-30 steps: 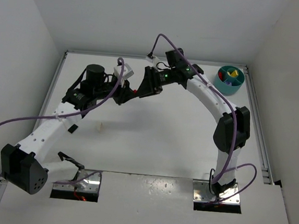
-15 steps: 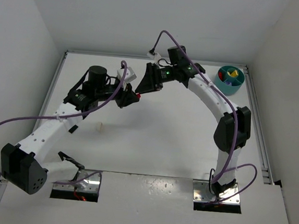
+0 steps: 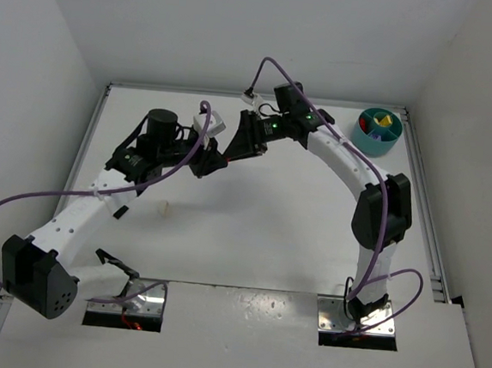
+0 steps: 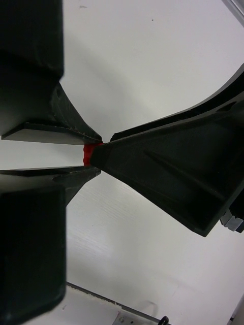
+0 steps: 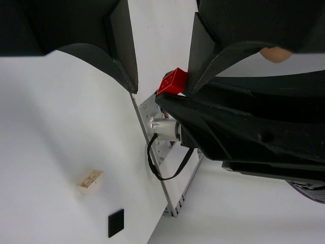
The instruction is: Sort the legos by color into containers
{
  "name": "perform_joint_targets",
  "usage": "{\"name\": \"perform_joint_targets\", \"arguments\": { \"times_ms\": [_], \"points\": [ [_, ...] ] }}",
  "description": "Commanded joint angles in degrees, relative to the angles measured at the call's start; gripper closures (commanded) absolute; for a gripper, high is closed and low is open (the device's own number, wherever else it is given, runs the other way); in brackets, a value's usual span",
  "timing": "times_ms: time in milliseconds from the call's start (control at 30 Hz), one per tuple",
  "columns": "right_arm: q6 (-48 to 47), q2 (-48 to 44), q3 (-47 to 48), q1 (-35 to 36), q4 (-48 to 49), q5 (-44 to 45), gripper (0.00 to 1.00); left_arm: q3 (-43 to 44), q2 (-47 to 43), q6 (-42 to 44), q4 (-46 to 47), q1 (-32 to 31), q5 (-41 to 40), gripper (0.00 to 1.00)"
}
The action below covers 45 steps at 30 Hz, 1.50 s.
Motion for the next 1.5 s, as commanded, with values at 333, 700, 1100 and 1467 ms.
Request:
{"name": "perform_joint_targets", "arguments": {
  "times_ms": [333,700,1100,1467],
  "points": [
    [-0.32,-2.19,-1.42,0.34,1.95,-1.21,0.79,1.48,-0.25,0.82,1.74,-0.35,-1.1,0.86],
    [-5.14,-3.24,-1.95,-2.46,-0.42,0.36,1.0,1.48,-0.25,0.82,1.13,-0.35,-6.79,0.15],
    [-28.33,7.38,23.41,-29.24,-18.26,23.37,1.0,4.28,-4.11,-3.48,-8.25,4.74,-16.82,0.0],
    [-35.56,18.19,32.07,-37.89,-14.58,40.7,1.0,4.47,-3.67,-1.2,-11.97,8.7,-17.97,0.0]
  ]
}}
